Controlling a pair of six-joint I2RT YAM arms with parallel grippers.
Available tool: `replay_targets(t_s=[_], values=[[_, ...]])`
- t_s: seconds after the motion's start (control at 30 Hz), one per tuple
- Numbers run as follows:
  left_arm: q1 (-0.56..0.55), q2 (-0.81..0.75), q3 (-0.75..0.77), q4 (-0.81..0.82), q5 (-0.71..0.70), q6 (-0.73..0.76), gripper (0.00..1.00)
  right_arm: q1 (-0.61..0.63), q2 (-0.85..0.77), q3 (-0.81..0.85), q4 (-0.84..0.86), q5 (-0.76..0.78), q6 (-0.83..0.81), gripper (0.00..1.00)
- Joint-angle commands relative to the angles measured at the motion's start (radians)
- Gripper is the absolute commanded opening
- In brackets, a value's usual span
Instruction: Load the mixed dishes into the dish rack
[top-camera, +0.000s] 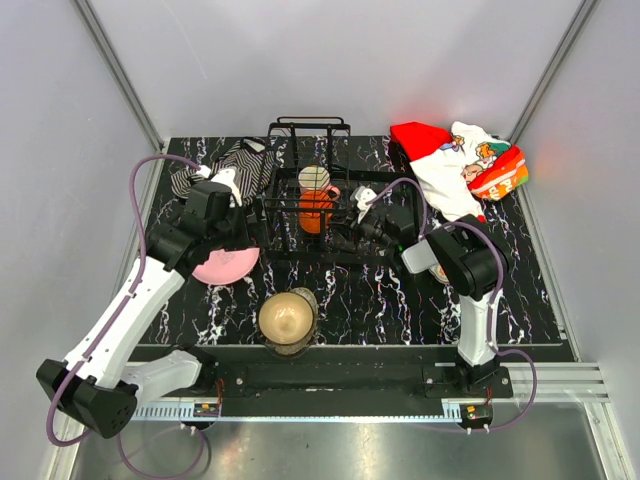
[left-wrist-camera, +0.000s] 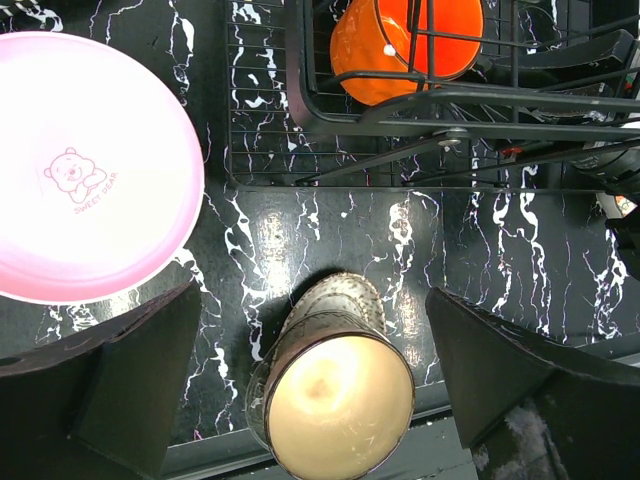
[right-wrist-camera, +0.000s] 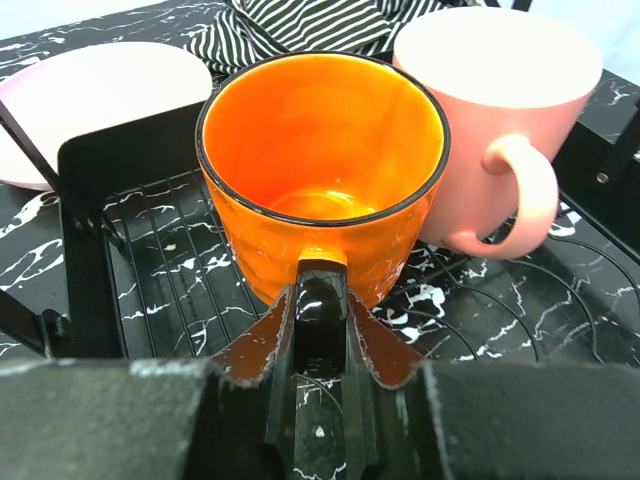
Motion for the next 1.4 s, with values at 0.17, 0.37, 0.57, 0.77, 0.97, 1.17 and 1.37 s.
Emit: replay_targets(t_s=[0.17, 0.37, 0.57, 0.77, 0.97, 1.17, 1.37], values=[[0.017, 0.004, 0.045, 0.01, 0.02, 0.022, 0.99, 0.013, 0.027, 0.077, 0.166, -0.113, 0.042, 0.0], [0.023, 0.009, 0.049, 0.005, 0.023, 0.025, 0.99, 0.011, 0.048, 0.1, 0.181, -0.15, 0.073, 0.0], [0.024, 0.017, 0.055, 0.0, 0.025, 0.028, 0.99, 0.014, 0.068, 0.122, 0.184, -0.158, 0.079, 0.0], [0.027, 0.018, 0.055, 0.0, 0.025, 0.023, 0.99, 0.016, 0.076, 0.133, 0.197, -0.156, 0.107, 0.0], [0.027, 0.018, 0.055, 0.0, 0.026, 0.02, 0.99, 0.017, 0.084, 0.119, 0.235, -0.136, 0.113, 0.11], [0.027, 0.015, 0.053, 0.0, 0.026, 0.02, 0.99, 0.017, 0.087, 0.11, 0.261, -0.121, 0.119, 0.26], [0.029, 0.009, 0.05, -0.001, 0.025, 0.02, 0.99, 0.017, 0.094, 0.116, 0.272, -0.119, 0.13, 0.38]])
